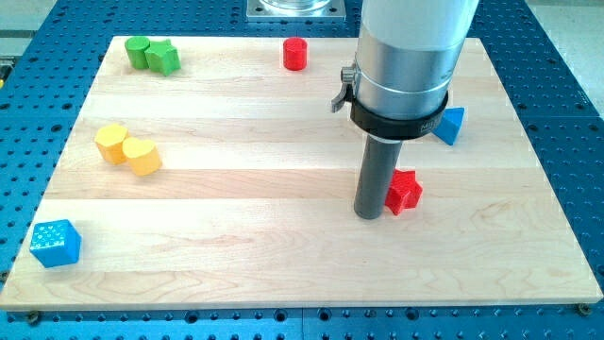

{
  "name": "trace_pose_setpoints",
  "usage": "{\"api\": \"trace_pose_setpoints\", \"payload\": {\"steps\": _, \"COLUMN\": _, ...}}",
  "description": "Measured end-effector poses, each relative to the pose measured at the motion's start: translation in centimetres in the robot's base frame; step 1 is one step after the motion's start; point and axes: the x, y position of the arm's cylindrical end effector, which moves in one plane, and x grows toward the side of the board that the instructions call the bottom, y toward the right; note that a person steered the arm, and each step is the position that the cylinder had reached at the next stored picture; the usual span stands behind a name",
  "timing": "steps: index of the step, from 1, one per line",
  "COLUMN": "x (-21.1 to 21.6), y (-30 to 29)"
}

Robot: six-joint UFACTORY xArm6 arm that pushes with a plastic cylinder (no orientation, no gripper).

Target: Move the red star towards the red circle

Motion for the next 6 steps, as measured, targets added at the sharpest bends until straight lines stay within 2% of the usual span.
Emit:
{"api": "trace_pose_setpoints", "payload": {"steps": 1, "x": -4.5, "y": -4.5}}
{"api": "trace_pose_setpoints", "payload": {"steps": 2, "x": -5.0, "y": -5.1}}
{"api": "trace_pose_setpoints", "payload": {"steps": 3, "x": 3.9, "y": 0.3}}
{"api": "trace_pose_setpoints", "payload": {"steps": 4, "x": 5.4, "y": 7.6}}
{"api": "trace_pose_setpoints", "payload": {"steps": 5, "x": -2.3, "y": 3.9}}
{"api": "trace_pose_setpoints", "payload": {"steps": 6, "x": -4.3, "y": 3.6}}
